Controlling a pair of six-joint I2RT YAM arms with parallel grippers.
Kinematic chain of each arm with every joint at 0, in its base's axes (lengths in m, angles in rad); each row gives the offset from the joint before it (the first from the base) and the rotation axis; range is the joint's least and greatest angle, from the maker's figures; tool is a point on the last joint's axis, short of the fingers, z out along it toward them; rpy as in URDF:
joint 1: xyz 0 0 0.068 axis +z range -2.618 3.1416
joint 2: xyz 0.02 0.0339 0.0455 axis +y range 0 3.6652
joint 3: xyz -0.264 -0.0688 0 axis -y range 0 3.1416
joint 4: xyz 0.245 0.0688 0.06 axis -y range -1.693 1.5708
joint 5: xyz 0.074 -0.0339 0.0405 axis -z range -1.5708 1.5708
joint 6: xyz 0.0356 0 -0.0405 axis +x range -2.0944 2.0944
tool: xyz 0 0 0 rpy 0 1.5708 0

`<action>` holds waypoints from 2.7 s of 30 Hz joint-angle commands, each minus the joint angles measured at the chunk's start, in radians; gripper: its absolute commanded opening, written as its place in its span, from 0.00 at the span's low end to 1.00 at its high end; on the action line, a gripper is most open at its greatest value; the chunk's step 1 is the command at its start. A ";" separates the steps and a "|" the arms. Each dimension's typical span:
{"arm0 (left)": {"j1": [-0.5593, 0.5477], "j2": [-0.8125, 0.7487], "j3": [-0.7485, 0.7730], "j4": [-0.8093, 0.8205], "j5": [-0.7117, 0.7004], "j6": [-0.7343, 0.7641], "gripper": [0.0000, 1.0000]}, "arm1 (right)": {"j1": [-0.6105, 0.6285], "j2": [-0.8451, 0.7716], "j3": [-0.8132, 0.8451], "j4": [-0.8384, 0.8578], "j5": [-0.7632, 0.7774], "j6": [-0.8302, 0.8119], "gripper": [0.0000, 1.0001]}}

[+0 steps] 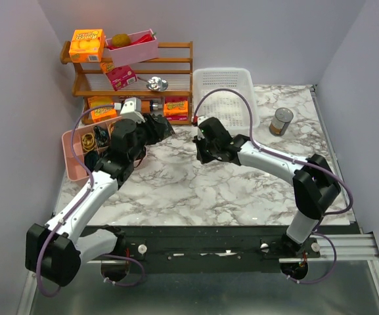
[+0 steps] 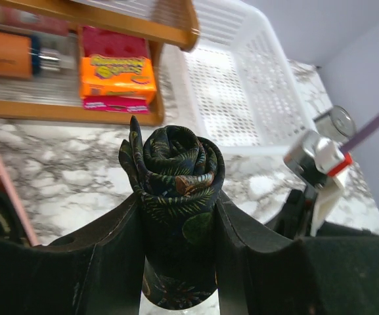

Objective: Roll the ties
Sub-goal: Flatten out the tie in the storage box.

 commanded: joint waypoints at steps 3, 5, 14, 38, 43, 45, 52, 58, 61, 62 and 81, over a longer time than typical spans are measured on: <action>0.111 0.082 0.152 -0.152 -0.153 0.062 0.47 | 0.003 0.039 -0.025 0.044 -0.016 -0.004 0.03; 0.157 0.114 0.167 -0.141 -0.156 0.054 0.47 | 0.001 0.048 -0.026 0.052 -0.022 -0.004 0.03; 0.284 0.257 0.232 -0.086 -0.193 0.091 0.47 | 0.003 0.053 -0.043 0.069 -0.056 -0.011 0.03; 0.354 0.618 0.390 0.038 -0.245 0.218 0.19 | 0.001 0.079 -0.041 0.070 -0.053 -0.019 0.03; 0.354 0.615 0.344 0.086 -0.193 0.218 0.14 | 0.001 0.084 -0.040 0.069 -0.055 -0.020 0.03; 0.354 0.624 0.342 0.089 -0.217 0.223 0.08 | 0.001 0.085 -0.041 0.069 -0.055 -0.022 0.03; 0.352 0.667 0.364 0.063 -0.262 0.226 0.00 | 0.001 0.091 -0.040 0.069 -0.055 -0.019 0.03; 0.352 0.662 0.320 0.072 -0.322 0.217 0.00 | 0.001 0.088 -0.041 0.069 -0.054 -0.019 0.03; 0.349 0.665 0.303 0.104 -0.317 0.217 0.00 | 0.001 0.091 -0.041 0.067 -0.058 -0.017 0.04; 0.343 0.676 0.299 0.112 -0.320 0.218 0.00 | 0.001 0.091 -0.041 0.069 -0.058 -0.017 0.04; 0.234 0.765 0.378 0.008 -0.503 0.356 0.00 | 0.001 0.088 -0.048 0.069 -0.054 -0.020 0.04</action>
